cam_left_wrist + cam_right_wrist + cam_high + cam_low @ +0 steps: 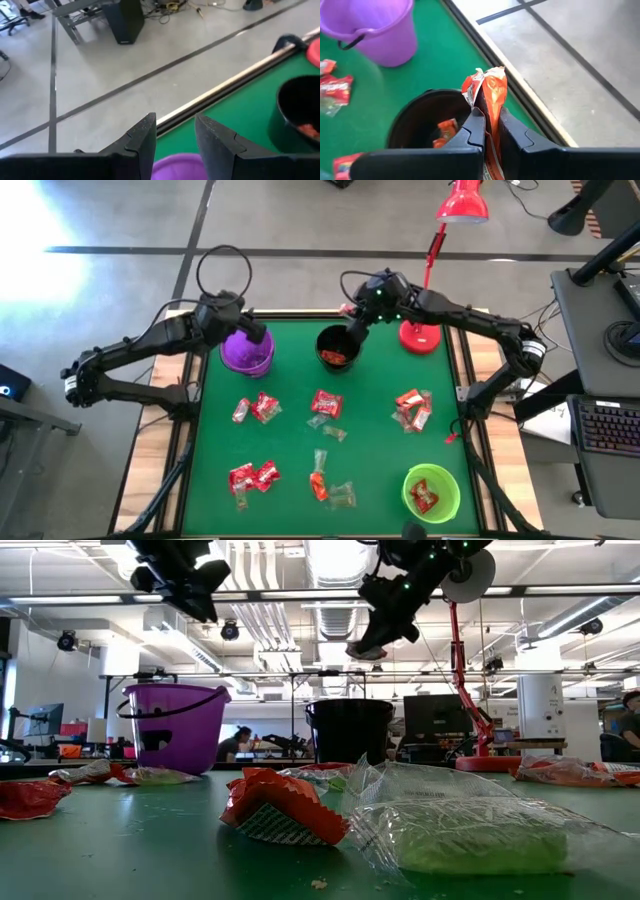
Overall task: Sort candy
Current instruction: Put the orange chocolate into the black bucket
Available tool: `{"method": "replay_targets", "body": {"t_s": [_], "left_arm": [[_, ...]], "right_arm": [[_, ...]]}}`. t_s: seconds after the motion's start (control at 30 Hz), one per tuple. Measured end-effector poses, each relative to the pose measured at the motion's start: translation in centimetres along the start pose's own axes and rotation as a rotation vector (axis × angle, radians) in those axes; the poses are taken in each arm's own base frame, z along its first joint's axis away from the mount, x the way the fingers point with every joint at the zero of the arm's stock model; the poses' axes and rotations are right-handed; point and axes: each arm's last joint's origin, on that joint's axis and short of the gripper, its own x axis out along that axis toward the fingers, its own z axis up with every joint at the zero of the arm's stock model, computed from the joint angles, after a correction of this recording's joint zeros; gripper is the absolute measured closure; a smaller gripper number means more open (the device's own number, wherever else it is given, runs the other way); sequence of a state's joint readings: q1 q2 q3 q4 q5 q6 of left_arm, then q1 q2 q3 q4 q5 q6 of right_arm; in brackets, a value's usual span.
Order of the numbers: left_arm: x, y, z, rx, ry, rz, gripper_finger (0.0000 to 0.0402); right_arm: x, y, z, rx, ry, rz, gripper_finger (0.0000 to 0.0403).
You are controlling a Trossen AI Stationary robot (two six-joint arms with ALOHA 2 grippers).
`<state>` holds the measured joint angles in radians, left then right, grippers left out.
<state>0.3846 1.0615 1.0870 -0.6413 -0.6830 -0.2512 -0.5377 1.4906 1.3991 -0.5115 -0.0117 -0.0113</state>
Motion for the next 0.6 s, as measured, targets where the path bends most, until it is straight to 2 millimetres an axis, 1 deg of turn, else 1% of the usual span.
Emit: {"method": "replay_targets", "body": {"t_s": [0.2,0.43,0.6], "left_arm": [[0.0,-0.1,0.9,-0.067,-0.076,-0.017,0.0283],[-0.5,0.1,2.3,-0.094,-0.107,-0.016,0.0283],[-0.7,0.4,3.3,-0.09,-0.102,0.005,0.0283]], "right_arm": [[0.2,-1.4,0.1,0.029,-0.023,0.03,0.0385],[1.8,-2.8,-0.1,0.083,-0.022,0.102,0.0385],[2.7,-3.0,-0.1,0.116,-0.029,0.137,0.0385]]}}
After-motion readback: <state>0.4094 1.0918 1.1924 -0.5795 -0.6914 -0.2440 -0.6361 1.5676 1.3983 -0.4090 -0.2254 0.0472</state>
